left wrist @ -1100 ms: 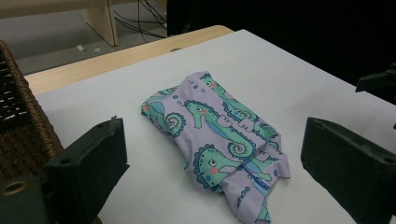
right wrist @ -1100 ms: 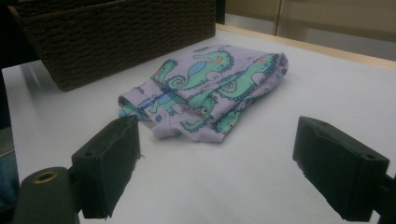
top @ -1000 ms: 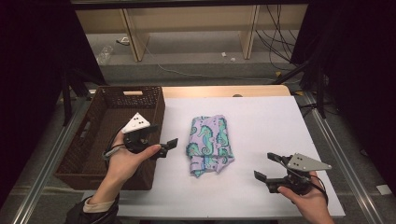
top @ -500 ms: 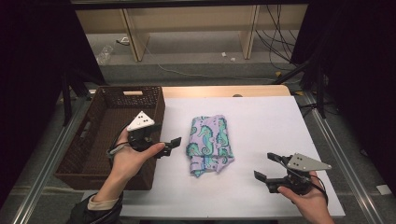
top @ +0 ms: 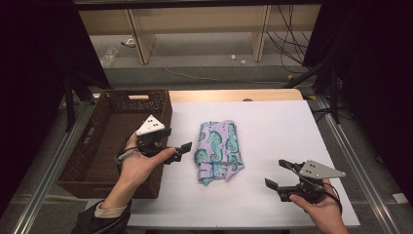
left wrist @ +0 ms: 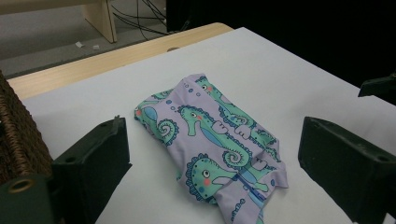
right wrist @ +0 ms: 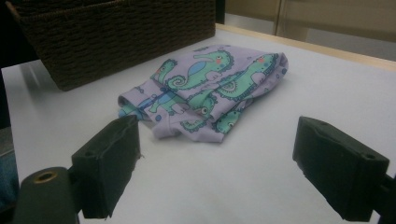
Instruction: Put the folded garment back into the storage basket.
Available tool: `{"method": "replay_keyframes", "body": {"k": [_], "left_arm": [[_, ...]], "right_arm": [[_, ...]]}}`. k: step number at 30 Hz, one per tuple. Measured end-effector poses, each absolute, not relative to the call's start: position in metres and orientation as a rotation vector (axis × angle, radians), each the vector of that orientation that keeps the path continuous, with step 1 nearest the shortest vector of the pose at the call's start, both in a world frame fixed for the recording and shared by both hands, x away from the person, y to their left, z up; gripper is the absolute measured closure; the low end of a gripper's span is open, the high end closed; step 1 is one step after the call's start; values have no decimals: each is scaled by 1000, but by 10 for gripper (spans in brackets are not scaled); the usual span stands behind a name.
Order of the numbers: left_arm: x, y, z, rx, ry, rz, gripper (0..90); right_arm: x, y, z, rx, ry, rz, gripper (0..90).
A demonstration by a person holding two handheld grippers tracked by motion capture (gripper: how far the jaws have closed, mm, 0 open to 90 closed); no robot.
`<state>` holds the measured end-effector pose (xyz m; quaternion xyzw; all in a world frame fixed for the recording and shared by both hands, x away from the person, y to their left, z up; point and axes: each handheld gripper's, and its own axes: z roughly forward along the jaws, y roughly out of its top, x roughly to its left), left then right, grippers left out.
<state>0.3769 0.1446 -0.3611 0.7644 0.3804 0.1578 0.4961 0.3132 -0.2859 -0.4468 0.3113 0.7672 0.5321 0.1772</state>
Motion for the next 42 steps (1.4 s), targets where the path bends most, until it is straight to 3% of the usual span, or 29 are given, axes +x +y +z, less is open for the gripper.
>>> {"method": "replay_keyframes", "body": {"k": [33, 42], "left_arm": [[385, 126, -361, 1877, 911, 372, 68], [388, 119, -366, 1897, 930, 381, 18]], "right_arm": [[314, -285, -447, 881, 2169, 1512, 159], [313, -286, -447, 881, 2172, 1507, 159]]}}
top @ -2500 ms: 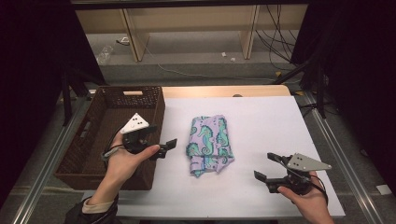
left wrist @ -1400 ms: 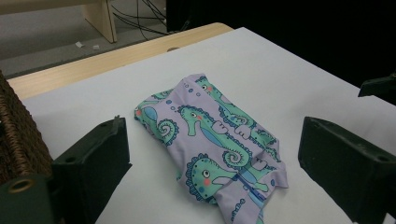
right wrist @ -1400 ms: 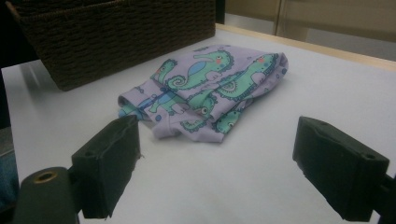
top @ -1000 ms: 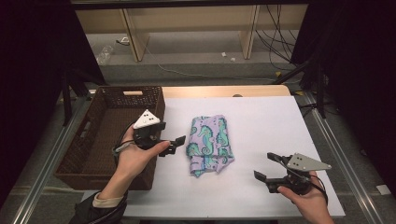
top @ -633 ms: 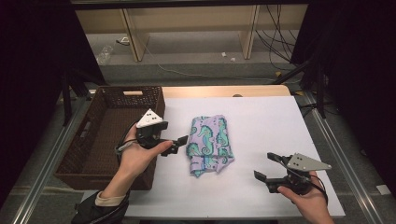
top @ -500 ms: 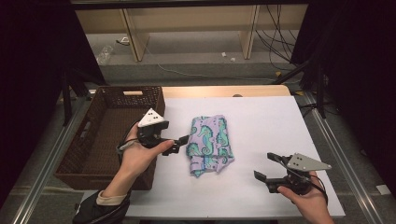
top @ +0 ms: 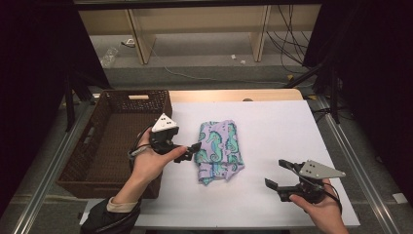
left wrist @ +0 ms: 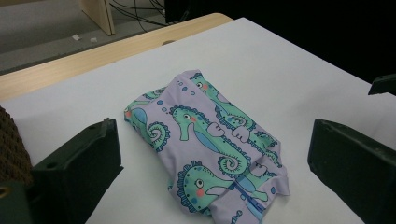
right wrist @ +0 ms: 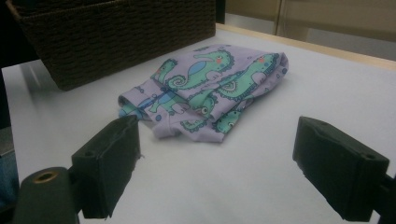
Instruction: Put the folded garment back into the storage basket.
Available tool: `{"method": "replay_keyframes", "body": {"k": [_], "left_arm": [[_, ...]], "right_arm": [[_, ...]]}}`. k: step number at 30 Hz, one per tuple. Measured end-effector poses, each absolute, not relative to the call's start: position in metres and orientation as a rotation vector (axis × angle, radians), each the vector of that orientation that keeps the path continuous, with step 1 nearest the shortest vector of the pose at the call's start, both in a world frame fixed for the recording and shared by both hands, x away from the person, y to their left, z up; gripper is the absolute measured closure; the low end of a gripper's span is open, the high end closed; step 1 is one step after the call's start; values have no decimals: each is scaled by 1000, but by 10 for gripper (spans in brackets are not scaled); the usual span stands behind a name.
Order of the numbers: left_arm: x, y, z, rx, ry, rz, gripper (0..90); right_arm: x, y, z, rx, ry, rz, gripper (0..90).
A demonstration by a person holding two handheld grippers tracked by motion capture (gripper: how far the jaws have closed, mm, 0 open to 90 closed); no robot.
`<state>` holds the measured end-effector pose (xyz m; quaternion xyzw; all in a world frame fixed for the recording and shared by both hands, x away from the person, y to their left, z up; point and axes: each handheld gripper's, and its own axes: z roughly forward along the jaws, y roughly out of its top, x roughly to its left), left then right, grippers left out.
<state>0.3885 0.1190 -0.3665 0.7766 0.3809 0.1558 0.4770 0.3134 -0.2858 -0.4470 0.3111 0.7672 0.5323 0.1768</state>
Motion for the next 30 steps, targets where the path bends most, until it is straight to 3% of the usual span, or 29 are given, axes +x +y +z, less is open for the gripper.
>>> {"method": "replay_keyframes", "body": {"k": [30], "left_arm": [[405, 93, -388, 1971, 919, 304, 0]], "right_arm": [[314, -285, -448, 878, 2176, 1511, 159]]}}
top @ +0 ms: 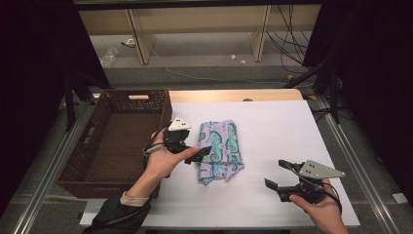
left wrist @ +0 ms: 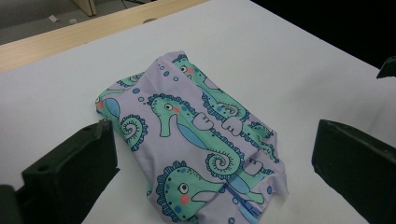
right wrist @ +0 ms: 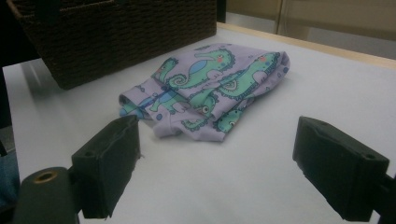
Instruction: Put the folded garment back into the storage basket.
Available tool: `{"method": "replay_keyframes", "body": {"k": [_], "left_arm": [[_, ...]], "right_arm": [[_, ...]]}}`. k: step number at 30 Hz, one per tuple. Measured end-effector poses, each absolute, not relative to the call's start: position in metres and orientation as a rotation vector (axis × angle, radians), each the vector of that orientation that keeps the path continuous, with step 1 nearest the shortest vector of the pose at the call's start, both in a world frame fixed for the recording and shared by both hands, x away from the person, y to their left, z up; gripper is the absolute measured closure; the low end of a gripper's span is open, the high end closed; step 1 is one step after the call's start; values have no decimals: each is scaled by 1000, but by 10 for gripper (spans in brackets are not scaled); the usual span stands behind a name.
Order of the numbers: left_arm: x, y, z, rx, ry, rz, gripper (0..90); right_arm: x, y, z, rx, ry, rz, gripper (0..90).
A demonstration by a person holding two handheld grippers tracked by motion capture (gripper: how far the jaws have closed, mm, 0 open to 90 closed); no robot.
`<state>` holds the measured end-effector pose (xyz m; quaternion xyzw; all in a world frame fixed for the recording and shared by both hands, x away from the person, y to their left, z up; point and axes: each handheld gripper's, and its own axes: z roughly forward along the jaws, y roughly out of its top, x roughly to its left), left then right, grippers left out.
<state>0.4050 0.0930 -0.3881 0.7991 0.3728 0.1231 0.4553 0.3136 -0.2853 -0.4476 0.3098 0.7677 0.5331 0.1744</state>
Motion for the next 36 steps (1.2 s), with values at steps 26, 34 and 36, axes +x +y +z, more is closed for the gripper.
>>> {"method": "replay_keyframes", "body": {"k": [26, 34, 36], "left_arm": [[412, 84, -394, 1983, 943, 270, 0], [416, 82, -398, 1979, 962, 254, 0], [417, 82, -399, 1982, 967, 249, 0]], "right_arm": [[313, -286, -447, 880, 2181, 1501, 159], [313, -286, -447, 880, 2181, 1501, 159], [313, -285, -448, 877, 2181, 1504, 159]]}}
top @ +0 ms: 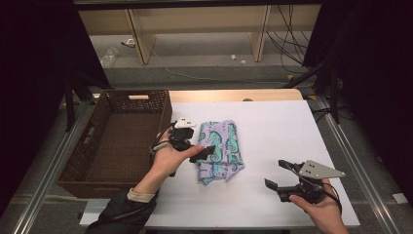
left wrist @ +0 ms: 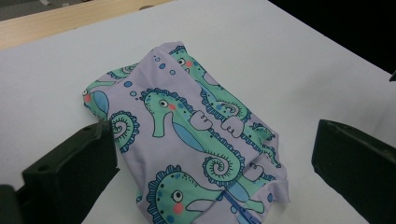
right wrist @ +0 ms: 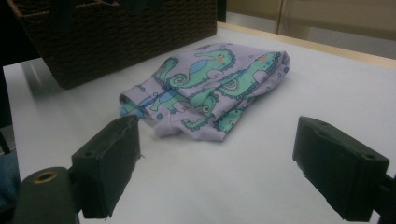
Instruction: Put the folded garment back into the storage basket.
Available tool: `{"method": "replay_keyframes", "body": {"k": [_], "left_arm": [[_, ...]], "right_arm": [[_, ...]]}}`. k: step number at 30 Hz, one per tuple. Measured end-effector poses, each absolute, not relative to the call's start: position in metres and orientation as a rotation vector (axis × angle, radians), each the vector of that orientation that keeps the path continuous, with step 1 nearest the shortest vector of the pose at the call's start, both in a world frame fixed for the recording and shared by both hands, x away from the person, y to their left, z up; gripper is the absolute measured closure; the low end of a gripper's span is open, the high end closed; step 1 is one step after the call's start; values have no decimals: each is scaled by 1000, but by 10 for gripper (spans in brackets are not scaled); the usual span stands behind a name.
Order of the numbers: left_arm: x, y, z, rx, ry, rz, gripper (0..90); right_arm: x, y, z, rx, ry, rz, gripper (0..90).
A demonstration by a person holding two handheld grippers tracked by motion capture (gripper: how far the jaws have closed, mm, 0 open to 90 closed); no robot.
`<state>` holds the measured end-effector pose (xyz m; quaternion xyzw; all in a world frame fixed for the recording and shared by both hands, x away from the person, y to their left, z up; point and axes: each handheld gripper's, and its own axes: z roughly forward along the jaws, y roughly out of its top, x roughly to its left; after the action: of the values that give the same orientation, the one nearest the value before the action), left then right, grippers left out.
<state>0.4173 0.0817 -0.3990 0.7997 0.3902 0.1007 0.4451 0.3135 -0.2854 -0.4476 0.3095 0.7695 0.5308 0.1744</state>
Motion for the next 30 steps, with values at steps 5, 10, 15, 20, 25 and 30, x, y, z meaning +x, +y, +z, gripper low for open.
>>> {"method": "replay_keyframes", "body": {"k": [5, 10, 15, 20, 25, 30], "left_arm": [[420, 81, -402, 1982, 979, 246, 0], [422, 79, -405, 1986, 986, 240, 0], [424, 77, -407, 1992, 990, 235, 0], [427, 74, -411, 1999, 1001, 228, 1], [433, 71, -416, 2004, 1025, 221, 3], [440, 69, -424, 2008, 1058, 211, 10]], "right_arm": [[313, -286, -447, 876, 2182, 1500, 159], [313, -286, -447, 876, 2183, 1500, 159], [314, -285, -448, 875, 2180, 1509, 159], [314, -285, -448, 872, 2179, 1512, 159], [313, -285, -448, 881, 2186, 1502, 159], [314, -285, -448, 878, 2183, 1512, 159]]}}
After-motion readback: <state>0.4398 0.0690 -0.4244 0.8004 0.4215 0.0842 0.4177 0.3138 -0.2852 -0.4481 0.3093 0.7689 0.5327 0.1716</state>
